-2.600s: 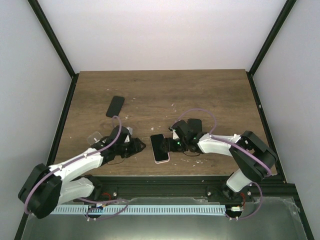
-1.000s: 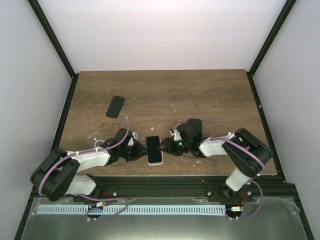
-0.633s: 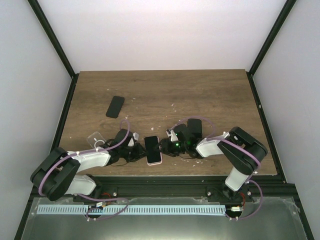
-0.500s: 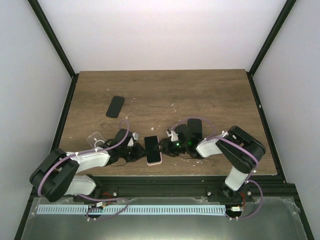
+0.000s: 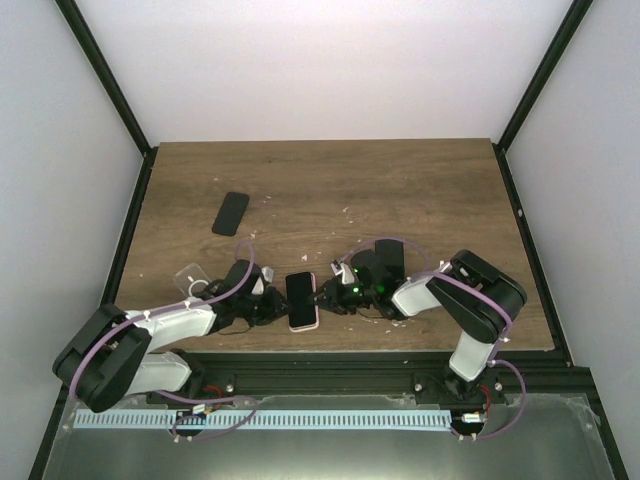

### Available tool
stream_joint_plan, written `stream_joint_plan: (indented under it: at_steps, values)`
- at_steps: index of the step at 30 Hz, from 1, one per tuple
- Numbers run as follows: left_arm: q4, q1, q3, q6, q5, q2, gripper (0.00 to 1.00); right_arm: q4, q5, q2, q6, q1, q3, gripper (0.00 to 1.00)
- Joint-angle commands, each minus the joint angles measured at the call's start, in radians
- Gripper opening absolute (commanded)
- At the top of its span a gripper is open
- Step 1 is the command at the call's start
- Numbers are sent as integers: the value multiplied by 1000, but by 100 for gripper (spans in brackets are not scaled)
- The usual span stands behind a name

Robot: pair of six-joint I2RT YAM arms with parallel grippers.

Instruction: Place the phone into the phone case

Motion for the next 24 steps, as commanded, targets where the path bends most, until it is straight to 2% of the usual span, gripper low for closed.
stream_joint_plan:
  at_steps: [1, 7, 10, 16, 20, 24]
  values:
    - [33, 2, -10, -15, 41, -27, 24, 64, -32, -4, -3, 2, -7, 21]
    - [72, 2, -23, -43, 59, -33, 25, 77, -48, -2, -10, 2, -8, 9]
    - [61, 3, -19, -52, 65, -56, 27, 91, -62, -9, -15, 2, -12, 6]
    - [-81, 15, 50, -46, 33, -243, 49, 56, -76, -96, -49, -6, -8, 5]
    - [-246, 19, 144, -14, -20, -396, 68, 18, -72, -207, -73, -17, -8, 5]
    - [-376, 23, 219, 9, -66, -513, 78, 27, -63, -348, -62, -29, -19, 5]
